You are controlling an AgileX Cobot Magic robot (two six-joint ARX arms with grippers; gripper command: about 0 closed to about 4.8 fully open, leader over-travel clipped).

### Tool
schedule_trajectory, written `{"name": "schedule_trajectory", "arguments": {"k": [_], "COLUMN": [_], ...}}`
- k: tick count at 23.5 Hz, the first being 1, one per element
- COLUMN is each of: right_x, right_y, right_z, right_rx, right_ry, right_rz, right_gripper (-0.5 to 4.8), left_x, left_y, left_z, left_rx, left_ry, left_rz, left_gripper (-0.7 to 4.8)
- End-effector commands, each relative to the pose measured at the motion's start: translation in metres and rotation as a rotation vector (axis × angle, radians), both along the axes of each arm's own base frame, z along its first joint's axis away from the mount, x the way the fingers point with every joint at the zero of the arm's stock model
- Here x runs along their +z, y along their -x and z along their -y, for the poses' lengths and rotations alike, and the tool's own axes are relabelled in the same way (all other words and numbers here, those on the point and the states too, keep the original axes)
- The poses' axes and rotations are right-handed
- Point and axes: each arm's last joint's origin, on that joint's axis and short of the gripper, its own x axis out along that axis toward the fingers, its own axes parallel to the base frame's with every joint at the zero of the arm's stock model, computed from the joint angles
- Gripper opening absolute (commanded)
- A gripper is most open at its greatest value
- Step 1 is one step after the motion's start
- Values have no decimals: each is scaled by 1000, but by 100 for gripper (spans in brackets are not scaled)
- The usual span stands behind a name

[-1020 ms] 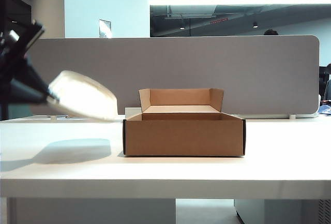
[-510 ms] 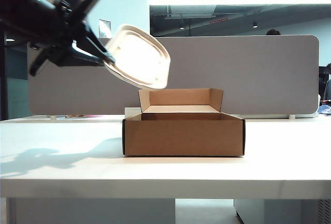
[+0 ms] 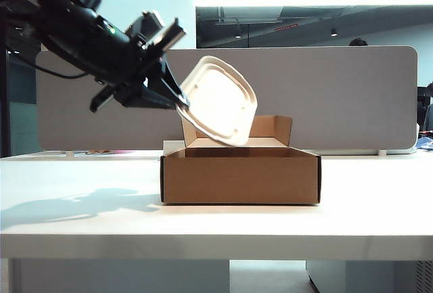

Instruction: Pick up the lid and place it into the paper box.

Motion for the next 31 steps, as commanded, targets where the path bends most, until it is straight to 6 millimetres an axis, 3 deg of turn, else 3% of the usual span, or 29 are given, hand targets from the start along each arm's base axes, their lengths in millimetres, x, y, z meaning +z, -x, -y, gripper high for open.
{"name": "schedule_trajectory", "arguments": {"k": [1,7,8,9,10,11,15,19,22,23,25,26,29,31], "right_x": [-1,-1,-1,-1,-1,-1,-1,1,3,3,3,3,3,2], "right_y": [0,0,0,0,0,0,0,-1,-1,-1,-1,-1,-1,-1], "right_z": [0,0,0,0,0,0,0,0,0,0,0,0,1,3], "right_rx": [1,0,0,1,1,1,1,0,0,1,0,-1,-27,-88], "right_ry": [-3,-2,-3,-3,-3,-3,-3,-3,-3,-3,-3,-3,28,102], "right_rz": [5,3,3,3,3,3,3,29,42,42,43,43,47,52], "right_gripper": [-1,-1,-1,-1,-1,-1,-1,-1,-1,-1,-1,-1,-2,-2], "left_x": [-11,-30,-31,-31,-30,-29,-26,-10,16,23,43,49,74,87], "left_y": [-6,-10,-10,-10,-11,-11,-11,-16,-18,-18,-15,-13,5,18], "left_z": [6,10,10,10,10,10,12,15,13,12,4,2,-11,-21], "left_rx": [-5,5,5,5,6,5,-35,-60,-51,-45,-40,-45,2,80], "left_ry": [-28,-97,-100,-100,-95,-93,-70,-46,-49,-51,-60,-69,-238,-349], "left_rz": [3,-13,-18,-18,-9,-7,-8,8,6,8,46,73,220,265], "left_gripper": [-6,3,27,84,192,224,248,247,227,198,73,46,38,-6]}}
